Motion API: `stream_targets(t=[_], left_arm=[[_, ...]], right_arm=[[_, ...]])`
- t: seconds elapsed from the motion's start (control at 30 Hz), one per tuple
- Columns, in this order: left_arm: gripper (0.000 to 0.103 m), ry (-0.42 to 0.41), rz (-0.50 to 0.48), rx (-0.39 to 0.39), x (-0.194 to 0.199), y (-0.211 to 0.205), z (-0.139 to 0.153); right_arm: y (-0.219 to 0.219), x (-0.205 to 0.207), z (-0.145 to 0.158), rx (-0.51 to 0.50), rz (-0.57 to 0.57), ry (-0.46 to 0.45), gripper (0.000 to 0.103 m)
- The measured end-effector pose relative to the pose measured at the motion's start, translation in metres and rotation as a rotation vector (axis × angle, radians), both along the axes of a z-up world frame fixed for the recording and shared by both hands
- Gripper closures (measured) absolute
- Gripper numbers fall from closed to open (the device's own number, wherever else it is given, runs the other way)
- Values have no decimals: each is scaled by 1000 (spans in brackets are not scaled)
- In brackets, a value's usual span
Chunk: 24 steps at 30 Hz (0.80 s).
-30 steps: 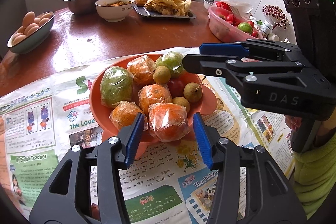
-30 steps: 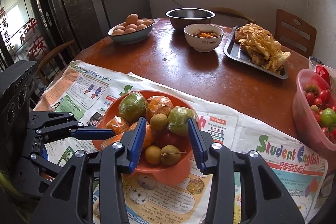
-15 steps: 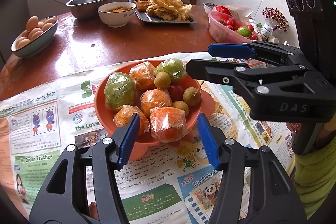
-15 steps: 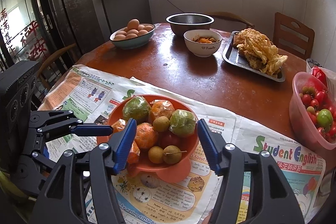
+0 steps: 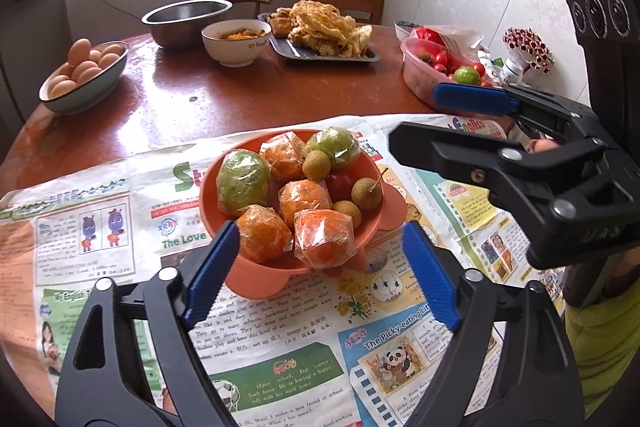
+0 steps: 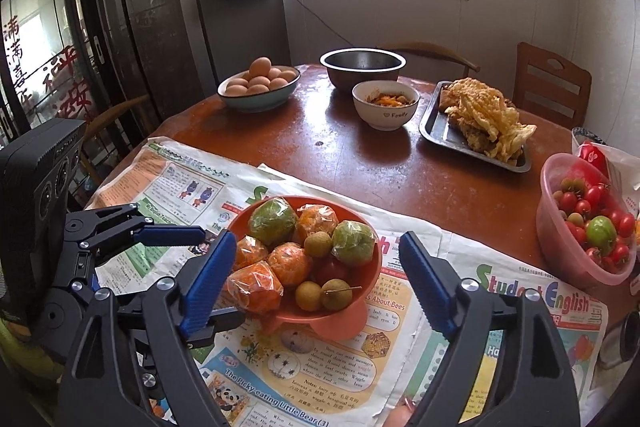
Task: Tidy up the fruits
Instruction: 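Withdraw both open grippers from the orange bowl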
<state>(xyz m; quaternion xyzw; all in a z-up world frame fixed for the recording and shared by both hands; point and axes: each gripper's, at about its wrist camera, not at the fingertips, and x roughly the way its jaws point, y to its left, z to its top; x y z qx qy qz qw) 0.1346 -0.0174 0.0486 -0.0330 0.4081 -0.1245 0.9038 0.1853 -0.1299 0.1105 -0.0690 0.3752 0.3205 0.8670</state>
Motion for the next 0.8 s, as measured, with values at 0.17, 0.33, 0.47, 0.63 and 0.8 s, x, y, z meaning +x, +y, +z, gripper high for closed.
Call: stream_targets(t=[0.17, 0.33, 0.47, 0.63, 0.8], left_arm=[[13, -21, 34, 7, -7, 5, 7], [10, -43, 73, 14, -16, 9, 13], [10, -56, 110, 20, -24, 14, 16], [10, -76, 151, 27, -36, 17, 21], [10, -95, 179, 29, -48, 17, 23]], right_arm=[[-6, -9, 8, 10, -19, -23, 12], [-17, -19, 15, 42, -46, -38, 7], [-25, -29, 19, 53, -66, -55, 5], [-35, -42, 22, 54, -85, -73, 5], [-45, -55, 18, 47, -106, -76, 5]])
